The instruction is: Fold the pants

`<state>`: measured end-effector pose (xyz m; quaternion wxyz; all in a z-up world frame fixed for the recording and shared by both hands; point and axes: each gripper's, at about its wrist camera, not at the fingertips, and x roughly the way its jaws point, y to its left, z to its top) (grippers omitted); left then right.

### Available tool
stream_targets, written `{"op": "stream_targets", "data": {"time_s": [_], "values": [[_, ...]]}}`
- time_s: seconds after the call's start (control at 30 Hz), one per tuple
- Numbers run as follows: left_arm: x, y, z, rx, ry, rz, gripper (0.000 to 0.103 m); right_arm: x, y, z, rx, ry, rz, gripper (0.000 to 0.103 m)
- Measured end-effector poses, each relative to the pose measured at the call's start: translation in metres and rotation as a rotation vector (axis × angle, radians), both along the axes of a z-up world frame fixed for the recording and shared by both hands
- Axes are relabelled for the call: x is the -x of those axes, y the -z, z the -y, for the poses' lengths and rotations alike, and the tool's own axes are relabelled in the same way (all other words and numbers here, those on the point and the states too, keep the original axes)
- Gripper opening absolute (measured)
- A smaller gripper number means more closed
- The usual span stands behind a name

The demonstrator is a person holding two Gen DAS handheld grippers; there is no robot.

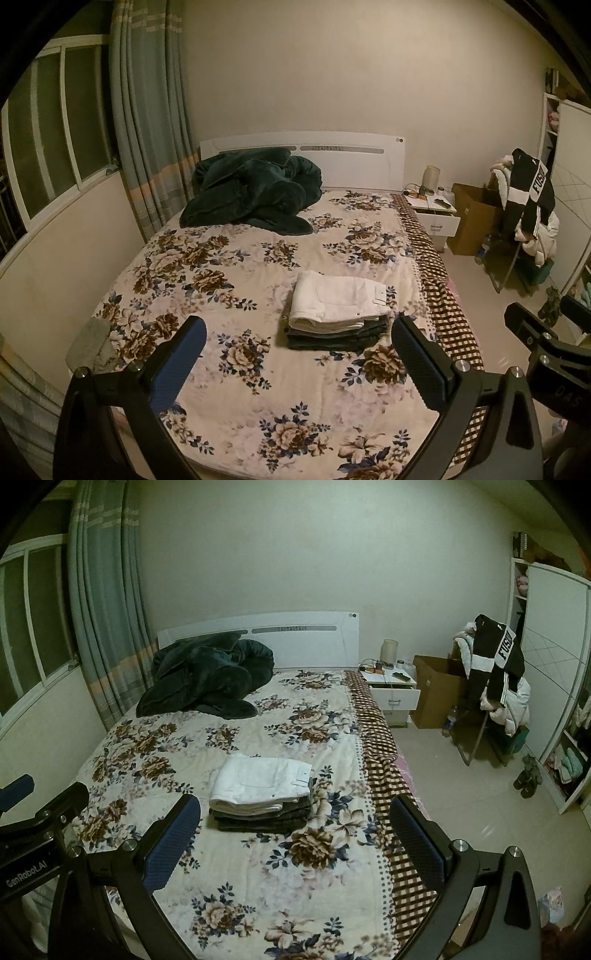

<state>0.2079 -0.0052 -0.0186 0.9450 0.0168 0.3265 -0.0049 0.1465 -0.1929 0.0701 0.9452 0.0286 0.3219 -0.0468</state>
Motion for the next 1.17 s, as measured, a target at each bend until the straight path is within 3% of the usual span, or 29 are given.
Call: {"op": "stream_targets", "data": {"time_s": [1.17], "values": [[-0.002,0.002,-0.019,-0.028,-0.053,0.026,0.102,-0.009,0.012,-0.011,-0.002,-0.028,-0.016,0.103]]}}
